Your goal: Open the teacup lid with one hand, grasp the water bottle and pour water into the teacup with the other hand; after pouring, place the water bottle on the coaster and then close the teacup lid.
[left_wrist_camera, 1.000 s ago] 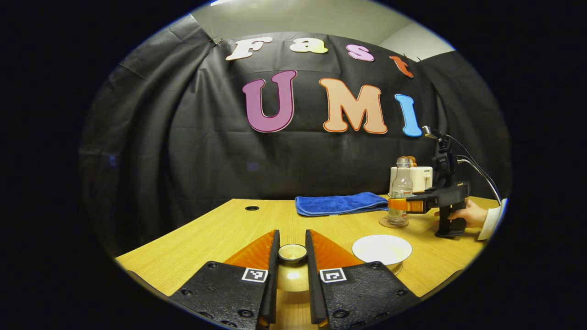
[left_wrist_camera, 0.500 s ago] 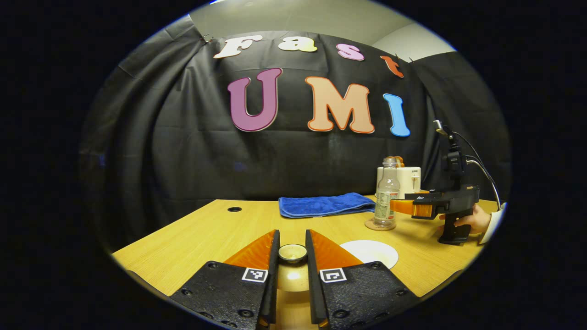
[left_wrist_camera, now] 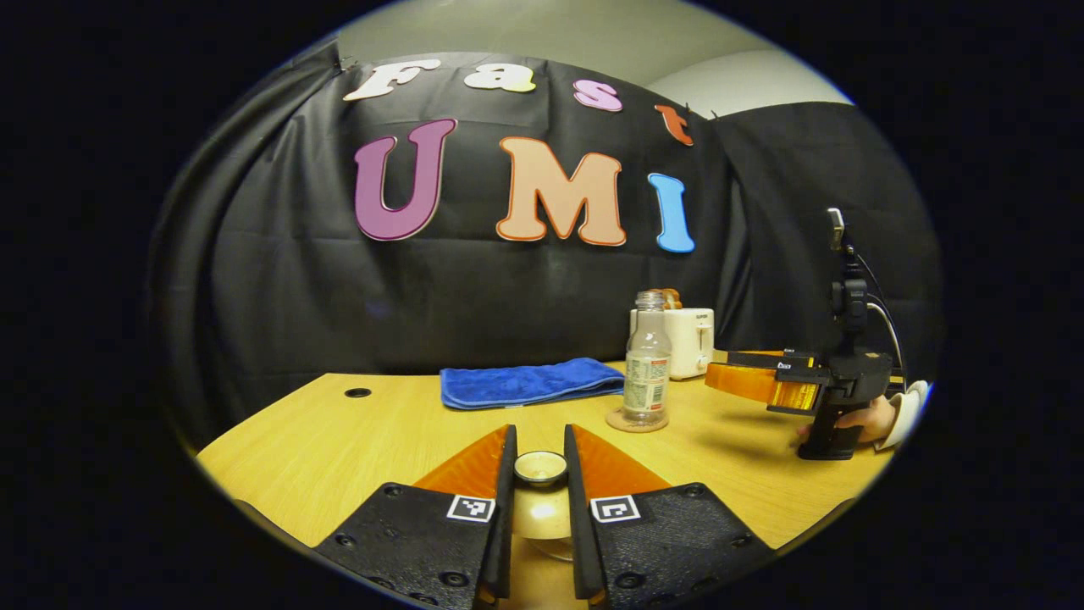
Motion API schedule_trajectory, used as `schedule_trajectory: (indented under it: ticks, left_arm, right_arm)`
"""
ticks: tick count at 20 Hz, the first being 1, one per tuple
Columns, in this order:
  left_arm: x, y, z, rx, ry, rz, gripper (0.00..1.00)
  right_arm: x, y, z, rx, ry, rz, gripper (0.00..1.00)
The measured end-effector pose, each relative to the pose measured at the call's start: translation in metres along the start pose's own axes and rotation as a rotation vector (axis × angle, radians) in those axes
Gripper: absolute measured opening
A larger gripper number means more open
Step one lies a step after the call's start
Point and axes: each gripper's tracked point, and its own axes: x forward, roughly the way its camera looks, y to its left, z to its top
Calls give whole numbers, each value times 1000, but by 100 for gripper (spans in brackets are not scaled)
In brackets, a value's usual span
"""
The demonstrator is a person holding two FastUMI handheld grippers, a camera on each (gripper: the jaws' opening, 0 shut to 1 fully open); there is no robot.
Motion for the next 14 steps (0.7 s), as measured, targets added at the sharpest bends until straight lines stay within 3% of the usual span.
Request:
schedule_trajectory:
  ticks: [4, 10, 14]
  left_arm:
    - [2, -16, 0, 1, 7, -74, 27]
    - [12, -26, -19, 42, 124, -104, 27]
    - [12, -27, -19, 51, 140, -113, 27]
  right_arm:
    - [-23, 3, 2, 1, -5, 13, 91]
    - [-39, -6, 2, 0, -5, -31, 91]
    - [-43, -5, 2, 1, -5, -29, 91]
